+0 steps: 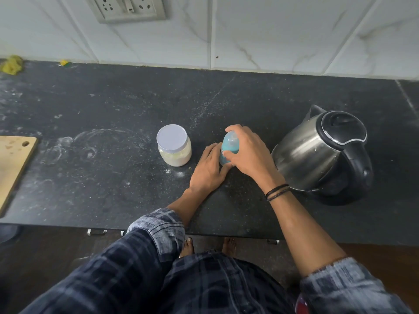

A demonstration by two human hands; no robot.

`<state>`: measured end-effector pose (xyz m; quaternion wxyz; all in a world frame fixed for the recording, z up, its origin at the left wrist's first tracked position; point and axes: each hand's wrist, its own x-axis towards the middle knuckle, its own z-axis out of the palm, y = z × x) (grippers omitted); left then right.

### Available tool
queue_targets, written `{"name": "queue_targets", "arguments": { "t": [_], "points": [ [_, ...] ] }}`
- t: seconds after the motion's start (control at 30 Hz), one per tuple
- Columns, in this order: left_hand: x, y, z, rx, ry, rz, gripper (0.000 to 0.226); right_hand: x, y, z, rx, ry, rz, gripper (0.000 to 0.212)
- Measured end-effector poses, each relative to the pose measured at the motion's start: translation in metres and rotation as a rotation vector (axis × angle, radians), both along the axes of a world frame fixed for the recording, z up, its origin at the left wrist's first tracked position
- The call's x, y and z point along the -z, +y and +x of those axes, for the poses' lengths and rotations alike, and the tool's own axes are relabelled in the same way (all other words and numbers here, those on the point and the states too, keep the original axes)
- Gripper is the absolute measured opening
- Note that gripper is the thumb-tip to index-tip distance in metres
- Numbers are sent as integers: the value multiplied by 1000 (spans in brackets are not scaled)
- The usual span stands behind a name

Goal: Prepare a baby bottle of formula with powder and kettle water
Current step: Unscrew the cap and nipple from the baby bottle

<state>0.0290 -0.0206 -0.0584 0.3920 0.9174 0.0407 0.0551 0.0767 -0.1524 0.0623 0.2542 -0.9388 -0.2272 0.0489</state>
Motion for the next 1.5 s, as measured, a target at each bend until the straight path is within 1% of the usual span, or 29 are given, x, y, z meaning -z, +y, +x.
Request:
{"name": "queue_targets", "arguments": {
  "t": [0.17,0.33,0.53,0.67,0.83,0.97,1.13,1.27,1.4,1.5],
  "points": [
    [-1,0,-1,0,1,-3,73,-1,0,1,3,-12,24,66],
    [-3,0,-1,-1,7,-3,72,-1,1,-1,8,-4,0,58],
    [-4,-1,-2,0,-13,-9,74,-9,2,2,17,-12,23,63],
    [-5,-1,-2,7,-9,-10,73,-6,1,1,7,7,-21,56],
    [-6,-1,-2,-2,1,-11,72,-10,1,4,-19,21,-1,67],
    [-7,-2,-3,3,-20,-10,72,-9,2,5,-10,11,-7,60],
    [-9,-2,-4,1,0,-3,74,-14,3,4,-23,10,11,68],
    [-10,-3,-4,-3,12,-11,74,-13,3,4,-11,0,-29,61],
    [-11,-3,-5,1,9,0,74,-17,4,4,-15,14,5,71],
    [-12,-3,-5,-7,-6,-4,68,-15,4,4,0,1,-9,67]
  ]
}}
